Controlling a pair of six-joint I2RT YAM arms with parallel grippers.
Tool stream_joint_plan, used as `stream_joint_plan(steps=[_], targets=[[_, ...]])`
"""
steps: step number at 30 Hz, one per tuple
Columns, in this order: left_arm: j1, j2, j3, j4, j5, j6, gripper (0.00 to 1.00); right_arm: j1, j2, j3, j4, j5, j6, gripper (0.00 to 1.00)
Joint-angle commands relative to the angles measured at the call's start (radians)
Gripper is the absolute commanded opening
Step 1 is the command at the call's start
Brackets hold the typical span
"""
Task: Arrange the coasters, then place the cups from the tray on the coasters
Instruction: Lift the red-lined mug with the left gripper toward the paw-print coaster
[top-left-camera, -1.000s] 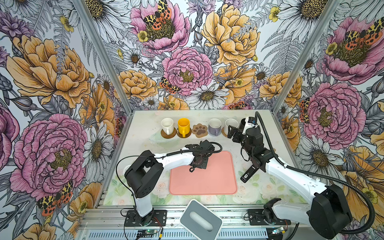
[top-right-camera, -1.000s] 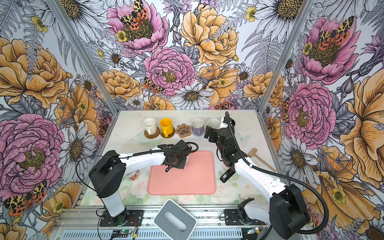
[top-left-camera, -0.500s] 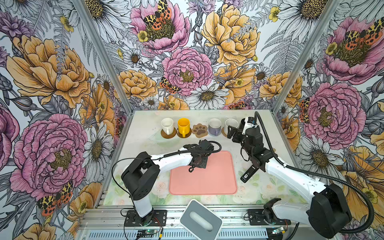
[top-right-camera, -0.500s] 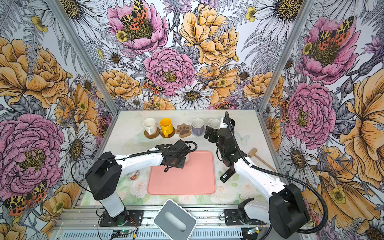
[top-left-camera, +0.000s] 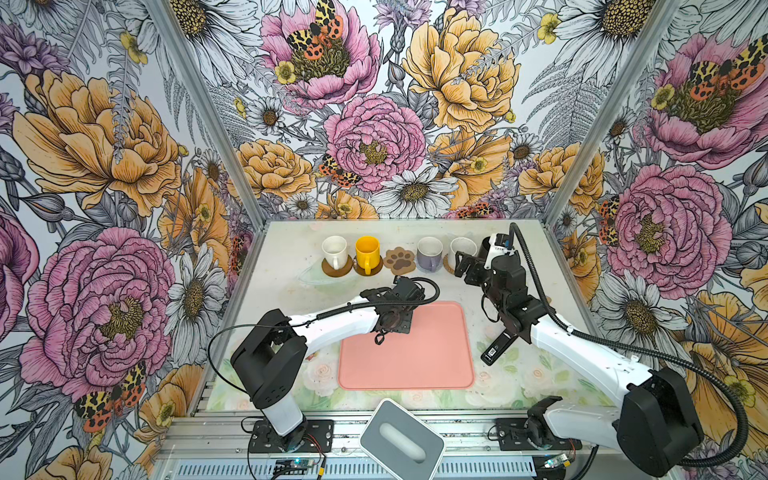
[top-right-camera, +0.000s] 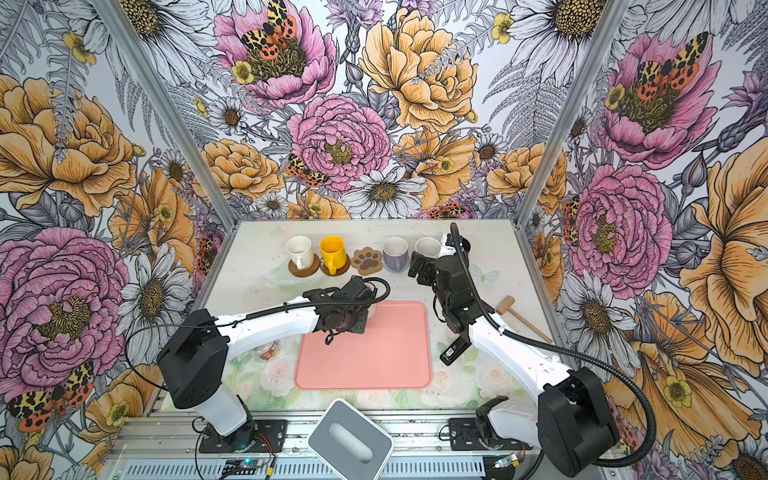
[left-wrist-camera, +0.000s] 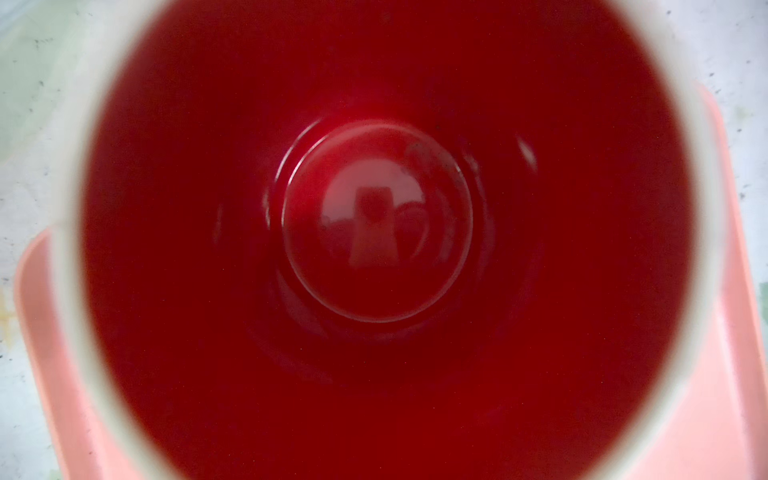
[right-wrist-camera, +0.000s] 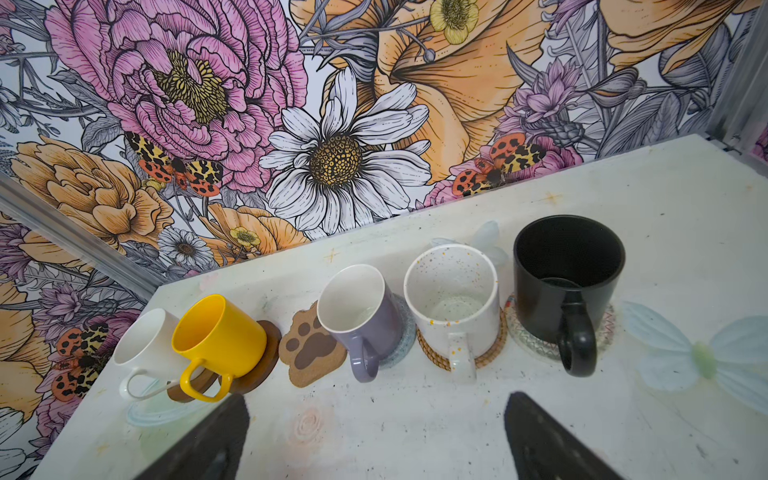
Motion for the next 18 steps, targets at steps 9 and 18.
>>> stream_joint_plan(steps=[9, 18], targets=[[0.021, -0.073, -0.003, 0.086, -0.075, -0.026, 0.00, -0.005, 0.003, 0.001, 0.011, -0.009, 0.002, 0.98], [0.053, -0.052, 0.037, 0.114, -0.095, -0.010, 0.00, -0.006, 0.012, 0.006, 0.013, -0.018, -0.001, 0.98]])
